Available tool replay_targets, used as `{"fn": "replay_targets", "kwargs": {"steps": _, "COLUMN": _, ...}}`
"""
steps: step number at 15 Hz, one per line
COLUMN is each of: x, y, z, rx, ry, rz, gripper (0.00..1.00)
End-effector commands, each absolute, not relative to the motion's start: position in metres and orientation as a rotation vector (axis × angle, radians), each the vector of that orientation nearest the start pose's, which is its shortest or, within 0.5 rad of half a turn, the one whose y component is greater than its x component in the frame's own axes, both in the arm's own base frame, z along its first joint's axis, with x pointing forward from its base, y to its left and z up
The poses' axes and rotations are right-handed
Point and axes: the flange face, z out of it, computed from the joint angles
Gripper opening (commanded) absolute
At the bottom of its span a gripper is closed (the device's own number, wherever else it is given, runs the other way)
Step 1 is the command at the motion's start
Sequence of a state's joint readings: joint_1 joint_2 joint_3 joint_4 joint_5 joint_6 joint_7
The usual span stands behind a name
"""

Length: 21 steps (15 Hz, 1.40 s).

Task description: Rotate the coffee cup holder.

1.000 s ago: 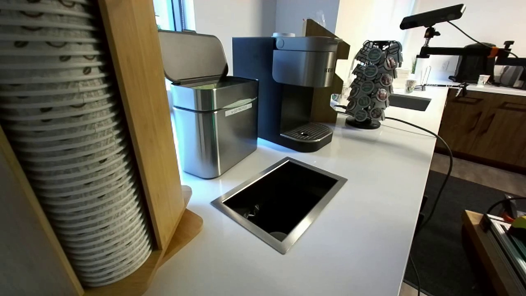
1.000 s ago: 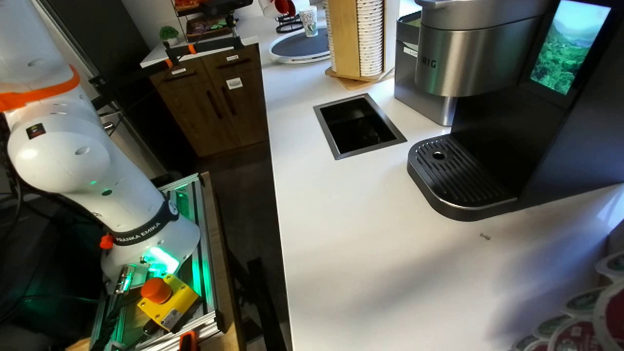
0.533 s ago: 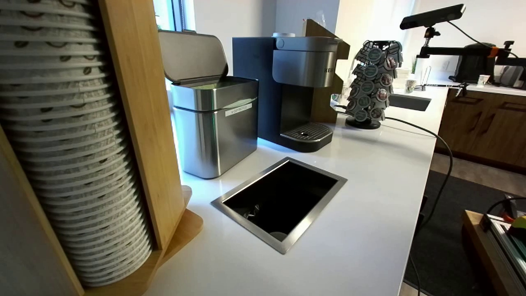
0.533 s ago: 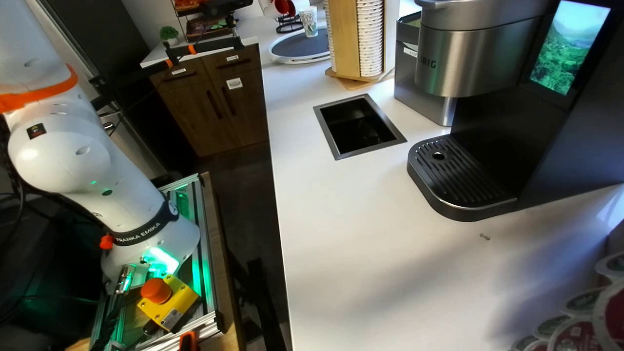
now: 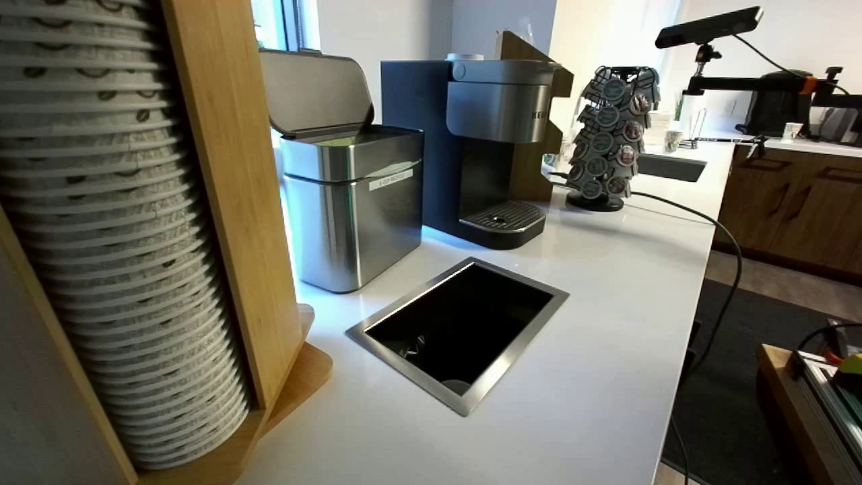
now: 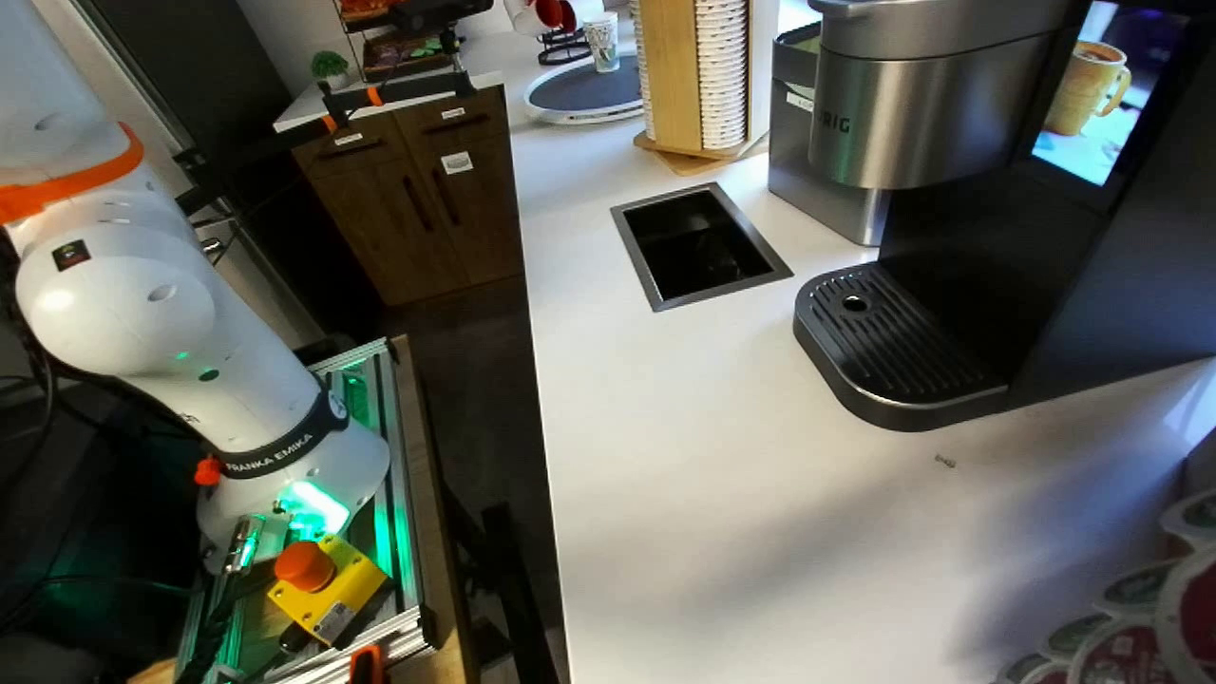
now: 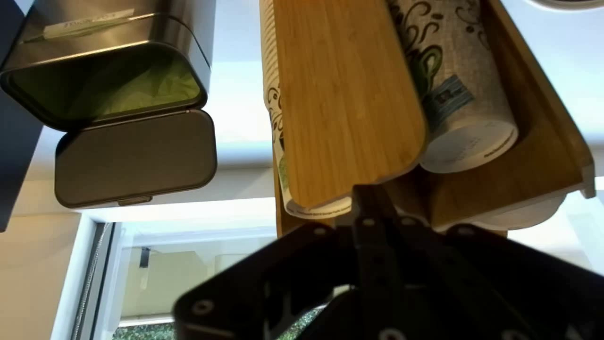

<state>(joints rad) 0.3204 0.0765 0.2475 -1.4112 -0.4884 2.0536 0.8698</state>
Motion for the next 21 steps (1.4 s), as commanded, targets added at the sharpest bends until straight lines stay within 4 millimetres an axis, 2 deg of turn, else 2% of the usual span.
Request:
{"fn": "replay_targets", "kwargs": {"steps": 1, "x": 0.531, "y": 0.307, "z": 0.713, "rx": -2.882, "ry": 0.304, "rz": -1.050, "gripper": 0.00}}
{"fn": "replay_targets", "kwargs": {"steps": 4, "x": 0.532, "y": 0.314, "z": 0.706, "rx": -2.853, "ry": 0.301, "rz": -1.012, "gripper": 0.00}}
{"fn": "replay_targets", "kwargs": {"steps": 10, "x": 0.537, "y": 0.324, "z": 0.706, "rx": -2.752, "ry": 0.269, "rz": -1.027, "gripper": 0.00}}
{"fn": "replay_targets", "kwargs": {"steps": 21, "x": 0.554, "y": 0.313, "z": 0.690, "rx": -2.776, "ry": 0.320, "rz": -1.047, "gripper": 0.00}}
